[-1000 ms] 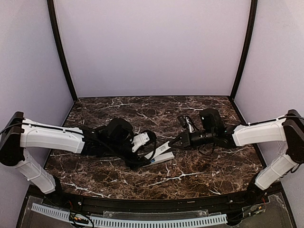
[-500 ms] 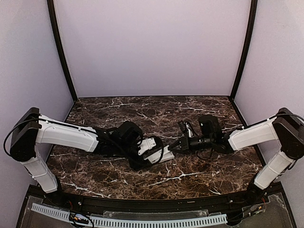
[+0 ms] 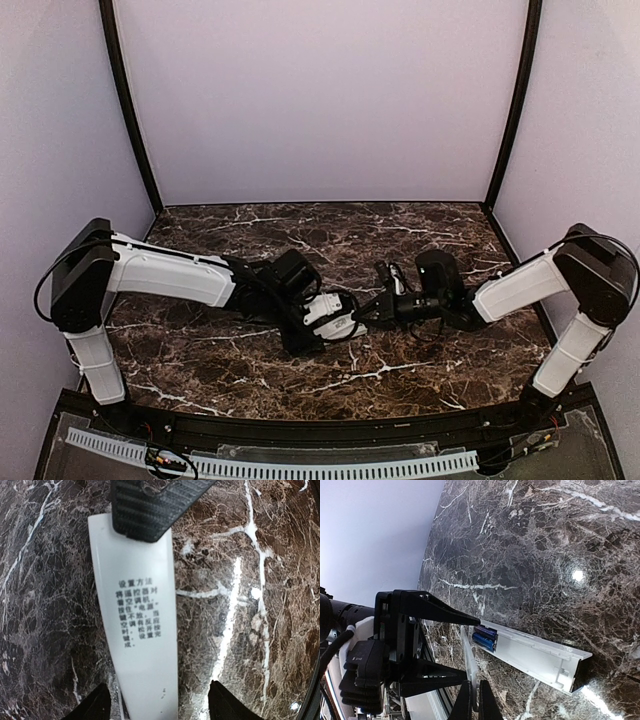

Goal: Load the batteries into the remote control
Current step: Hold the remote control without the battery cover at the center of the board.

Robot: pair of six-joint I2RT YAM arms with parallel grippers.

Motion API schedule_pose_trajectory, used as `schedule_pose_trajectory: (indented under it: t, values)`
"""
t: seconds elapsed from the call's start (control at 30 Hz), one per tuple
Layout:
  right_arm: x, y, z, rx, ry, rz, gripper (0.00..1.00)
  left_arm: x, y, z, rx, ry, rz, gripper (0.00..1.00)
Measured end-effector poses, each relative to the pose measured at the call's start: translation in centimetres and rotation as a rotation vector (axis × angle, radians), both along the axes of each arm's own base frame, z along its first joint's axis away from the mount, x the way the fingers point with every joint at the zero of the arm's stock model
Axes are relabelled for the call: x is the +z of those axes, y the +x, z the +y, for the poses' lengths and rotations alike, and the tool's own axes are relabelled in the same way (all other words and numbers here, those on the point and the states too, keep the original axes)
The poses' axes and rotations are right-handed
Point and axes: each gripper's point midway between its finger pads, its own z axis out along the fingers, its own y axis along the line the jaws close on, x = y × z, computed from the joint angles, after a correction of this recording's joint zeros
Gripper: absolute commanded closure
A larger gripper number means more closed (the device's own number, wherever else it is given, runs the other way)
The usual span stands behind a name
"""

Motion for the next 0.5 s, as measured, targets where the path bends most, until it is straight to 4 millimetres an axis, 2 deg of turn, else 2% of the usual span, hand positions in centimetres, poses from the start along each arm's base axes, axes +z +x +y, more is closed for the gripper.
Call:
schedule_pose_trajectory:
  t: [0.2,0.37,0.5]
  values:
    - [-0.9,0.5,0.1,-0.017,0.015,0.022,1.0,-0.9,0.2,0.8,0.0,0.033,0.023,0.42]
    - [-1.4,0.8,-0.2,-0.043,0.031,0.044,1.0,-1.5,0.8,0.7,0.002,0.046,0.032,0.43]
    - [-1.4,1.3,-0.4,-0.06,0.051,0.054,1.0,-2.0,0.9,0.8,-0.001,0.058,0.036,0.32]
